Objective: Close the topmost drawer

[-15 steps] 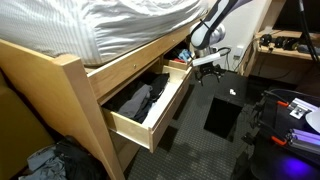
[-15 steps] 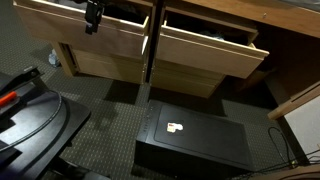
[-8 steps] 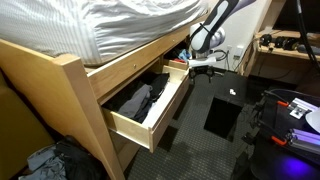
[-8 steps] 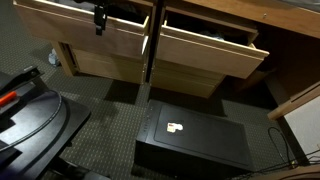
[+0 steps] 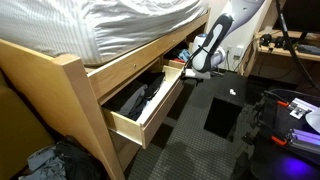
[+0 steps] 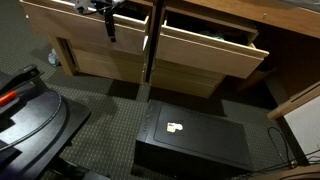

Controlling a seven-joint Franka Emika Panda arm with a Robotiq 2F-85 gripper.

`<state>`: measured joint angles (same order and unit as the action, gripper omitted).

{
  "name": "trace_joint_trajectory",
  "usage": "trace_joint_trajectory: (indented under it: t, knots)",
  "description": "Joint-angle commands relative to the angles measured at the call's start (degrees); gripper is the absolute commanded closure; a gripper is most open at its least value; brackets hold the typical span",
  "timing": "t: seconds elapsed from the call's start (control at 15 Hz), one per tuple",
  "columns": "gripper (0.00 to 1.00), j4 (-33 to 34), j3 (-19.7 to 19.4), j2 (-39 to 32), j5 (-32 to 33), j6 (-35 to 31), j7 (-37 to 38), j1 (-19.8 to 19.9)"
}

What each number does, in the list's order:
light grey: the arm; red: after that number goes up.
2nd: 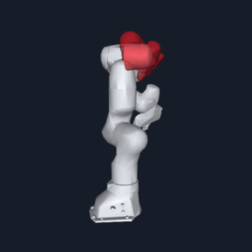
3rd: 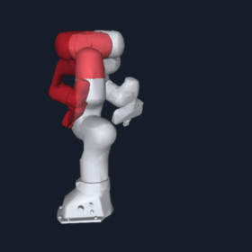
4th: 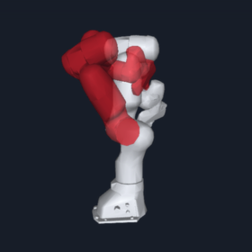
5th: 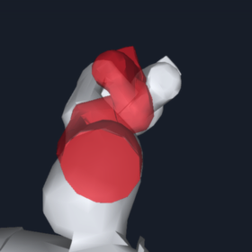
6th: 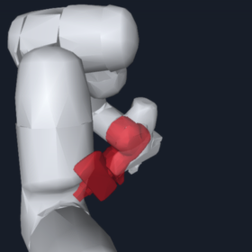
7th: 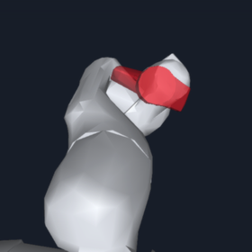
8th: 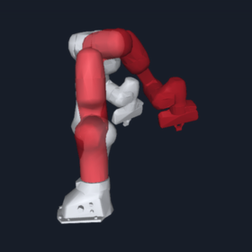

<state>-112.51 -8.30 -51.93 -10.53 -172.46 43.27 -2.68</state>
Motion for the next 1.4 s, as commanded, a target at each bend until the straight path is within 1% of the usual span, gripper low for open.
trace_joint_trajectory:
  t: [0.0, 0.07, 0.4, 0.47, 0.6, 0.67, 0.8, 0.87, 0.93, 1.0, 1.07, 1.13, 1.2, 1.33]
  knots:
    - [0.00, 0.28, 0.24, -0.88, -3.19, -1.92, -2.98, -0.15]
    - [0.00, 0.28, 0.63, -1.33, -3.50, -3.00, -3.53, 0.31]
    - [0.00, 0.48, 0.92, -1.36, -3.59, -3.27, -4.00, 0.95]
    - [0.00, -0.23, 3.87, -1.74, -4.39, -8.67, -5.55, 3.84]
    - [0.00, 0.31, 8.17, -3.36, -5.74, -17.94, -8.93, 7.43]
    - [0.00, 0.48, 11.48, -3.84, -5.86, -21.16, -10.73, 10.24]
    - [0.00, 1.25, 18.73, -6.12, -2.83, -28.12, -13.78, 16.83]
    - [0.00, 1.97, 20.85, -7.45, -0.97, -29.39, -14.98, 19.30]
    - [0.00, 5.98, 21.79, -8.71, 0.15, -25.99, -15.63, 20.53]
    - [0.00, 6.09, 23.84, -10.40, 1.51, -26.37, -16.52, 23.18]
    - [0.00, 7.14, 24.91, -11.45, 1.85, -25.77, -16.98, 24.31]
    - [0.00, 9.12, 26.02, -12.61, 2.46, -24.18, -17.55, 25.72]
    - [0.00, 10.77, 26.28, -13.53, 2.31, -22.20, -18.06, 26.23]
    - [0.00, 12.24, 27.97, -14.25, 2.91, -17.33, -19.80, 28.67]
